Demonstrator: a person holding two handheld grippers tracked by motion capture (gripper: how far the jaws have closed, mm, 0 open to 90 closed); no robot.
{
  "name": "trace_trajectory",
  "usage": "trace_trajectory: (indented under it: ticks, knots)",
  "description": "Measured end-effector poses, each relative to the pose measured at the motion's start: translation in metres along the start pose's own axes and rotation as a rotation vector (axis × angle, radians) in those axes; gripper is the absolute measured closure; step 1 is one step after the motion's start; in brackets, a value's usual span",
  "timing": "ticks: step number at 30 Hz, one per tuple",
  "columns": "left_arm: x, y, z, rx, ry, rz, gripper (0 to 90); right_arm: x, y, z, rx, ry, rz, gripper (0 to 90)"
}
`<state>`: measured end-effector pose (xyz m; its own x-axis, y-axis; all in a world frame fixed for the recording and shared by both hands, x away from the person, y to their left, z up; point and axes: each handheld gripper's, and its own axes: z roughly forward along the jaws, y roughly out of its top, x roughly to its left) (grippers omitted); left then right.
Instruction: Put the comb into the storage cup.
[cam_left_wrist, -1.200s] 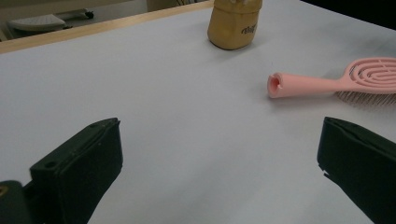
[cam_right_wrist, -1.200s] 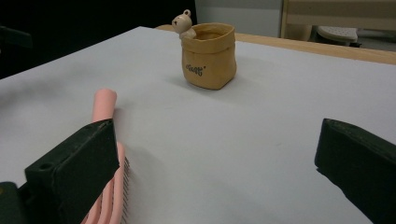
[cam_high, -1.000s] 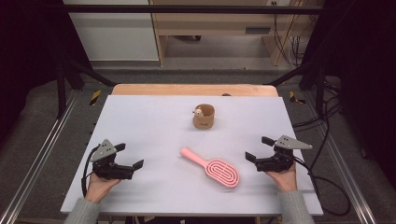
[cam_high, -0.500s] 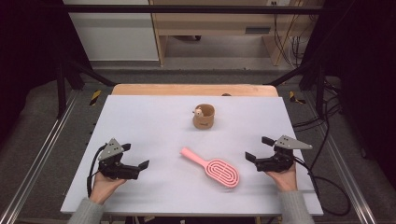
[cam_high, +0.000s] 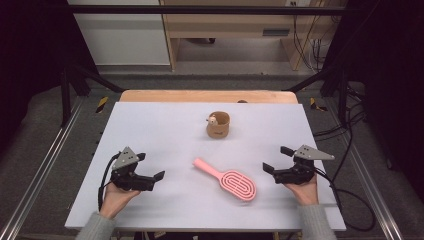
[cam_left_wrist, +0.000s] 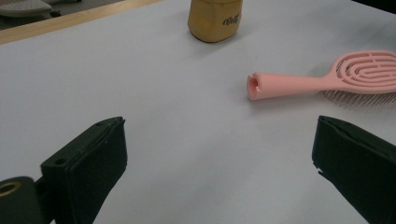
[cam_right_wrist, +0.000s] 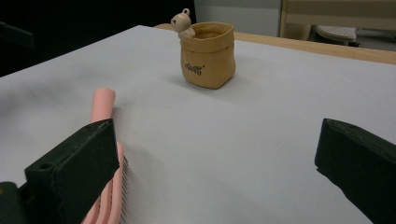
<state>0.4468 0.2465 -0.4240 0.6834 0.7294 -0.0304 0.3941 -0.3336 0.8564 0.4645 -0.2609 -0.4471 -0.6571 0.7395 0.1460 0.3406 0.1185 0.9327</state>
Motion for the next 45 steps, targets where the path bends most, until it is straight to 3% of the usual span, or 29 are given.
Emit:
trace_trajectory:
  ticks: [8, 17, 34, 45]
  knots:
    - [-0.003, 0.007, 0.005, 0.019, -0.008, 0.010, 4.5, 0.000, 0.000, 0.000, -0.001, 0.000, 0.001, 0.2]
    - [-0.011, 0.017, 0.017, 0.034, -0.029, 0.029, 16.7, 0.000, 0.000, 0.000, -0.001, 0.000, -0.001, 0.1]
    - [-0.018, 0.035, 0.038, 0.069, -0.061, 0.022, 55.2, 0.000, 0.000, 0.000, 0.001, -0.001, 0.000, 0.1]
    - [-0.025, 0.047, 0.053, 0.097, -0.091, 0.040, 72.5, 0.000, 0.000, 0.000, 0.003, 0.000, -0.001, 0.1]
